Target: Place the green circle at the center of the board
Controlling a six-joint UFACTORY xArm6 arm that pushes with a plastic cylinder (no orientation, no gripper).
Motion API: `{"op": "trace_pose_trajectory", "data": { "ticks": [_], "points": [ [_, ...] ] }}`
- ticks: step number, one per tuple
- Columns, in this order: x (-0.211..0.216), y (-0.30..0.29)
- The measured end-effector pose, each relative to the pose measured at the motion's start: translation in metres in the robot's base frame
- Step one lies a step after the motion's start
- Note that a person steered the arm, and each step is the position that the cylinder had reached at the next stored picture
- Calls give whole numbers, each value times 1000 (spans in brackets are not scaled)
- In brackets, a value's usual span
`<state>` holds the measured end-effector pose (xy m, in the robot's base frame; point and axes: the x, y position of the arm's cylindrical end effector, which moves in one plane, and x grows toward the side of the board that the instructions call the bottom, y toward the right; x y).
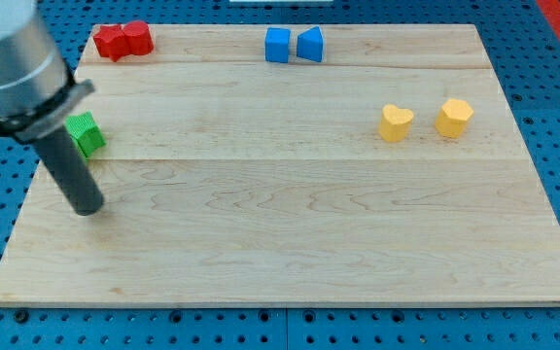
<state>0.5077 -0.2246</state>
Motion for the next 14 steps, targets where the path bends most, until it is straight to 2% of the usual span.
{"op": "trace_pose_trajectory", "data": {
  "ticks": [2,4,5,6,7,9,12,13,14],
  "points": [
    [-35,-49],
    [-108,-46],
    [-113,-36],
    [-103,27],
    [-79,61],
    [-92,186],
    [-101,251],
    [-79,220],
    [-74,124]
  ]
}}
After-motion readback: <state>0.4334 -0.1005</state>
